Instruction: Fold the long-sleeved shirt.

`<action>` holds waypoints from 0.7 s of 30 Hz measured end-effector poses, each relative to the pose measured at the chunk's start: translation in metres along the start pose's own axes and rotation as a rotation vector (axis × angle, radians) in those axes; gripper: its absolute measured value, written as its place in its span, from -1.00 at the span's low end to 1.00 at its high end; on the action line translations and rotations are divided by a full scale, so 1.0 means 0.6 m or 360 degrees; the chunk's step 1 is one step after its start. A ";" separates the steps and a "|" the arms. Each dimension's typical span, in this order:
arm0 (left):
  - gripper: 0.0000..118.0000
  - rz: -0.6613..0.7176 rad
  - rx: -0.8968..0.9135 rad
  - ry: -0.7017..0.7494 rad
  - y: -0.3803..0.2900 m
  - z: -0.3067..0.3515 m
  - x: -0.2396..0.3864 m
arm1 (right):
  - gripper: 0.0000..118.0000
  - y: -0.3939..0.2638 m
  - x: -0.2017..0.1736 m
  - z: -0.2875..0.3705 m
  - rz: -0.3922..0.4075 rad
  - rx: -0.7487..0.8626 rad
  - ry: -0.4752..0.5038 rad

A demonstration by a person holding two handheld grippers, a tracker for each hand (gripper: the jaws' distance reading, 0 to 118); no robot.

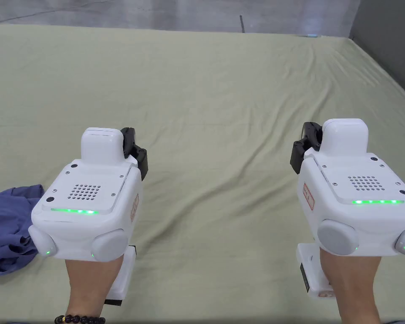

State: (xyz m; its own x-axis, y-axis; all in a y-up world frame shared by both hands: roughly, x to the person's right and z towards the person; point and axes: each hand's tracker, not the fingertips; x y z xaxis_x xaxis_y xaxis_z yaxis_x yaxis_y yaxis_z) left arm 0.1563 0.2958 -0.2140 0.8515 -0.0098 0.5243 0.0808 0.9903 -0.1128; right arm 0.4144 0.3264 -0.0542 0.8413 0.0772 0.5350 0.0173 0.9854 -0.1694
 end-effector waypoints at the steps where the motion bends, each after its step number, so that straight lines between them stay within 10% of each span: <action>1: -0.15 -0.0006 0.0007 0.0010 0.001 0.000 0.000 | -0.40 0.003 -0.001 0.001 0.0003 0.0013 -0.0014; 2: 0.70 -0.0007 0.0008 0.0014 0.003 -0.001 -0.001 | 0.33 0.005 -0.001 0.001 0.0003 0.0024 -0.0028; 3: 0.99 -0.0006 0.0009 0.0018 0.005 0.000 -0.003 | 0.50 0.008 -0.001 0.001 0.0002 0.0031 -0.0040; 6: 1.00 0.0017 -0.0060 0.0011 -0.005 0.004 -0.015 | 1.00 0.009 0.003 -0.009 -0.0010 -0.0022 -0.0049; 21: 1.00 -0.0137 0.0010 0.0088 -0.028 -0.012 0.002 | 1.00 -0.027 0.010 -0.025 0.0028 -0.0001 -0.0013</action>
State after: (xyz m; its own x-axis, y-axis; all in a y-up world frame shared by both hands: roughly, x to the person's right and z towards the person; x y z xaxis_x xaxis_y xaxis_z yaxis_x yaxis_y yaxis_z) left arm 0.1596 0.2782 -0.2174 0.8689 -0.1024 0.4844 0.1518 0.9863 -0.0639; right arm 0.4273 0.3084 -0.0607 0.8370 0.0955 0.5388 0.0030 0.9838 -0.1791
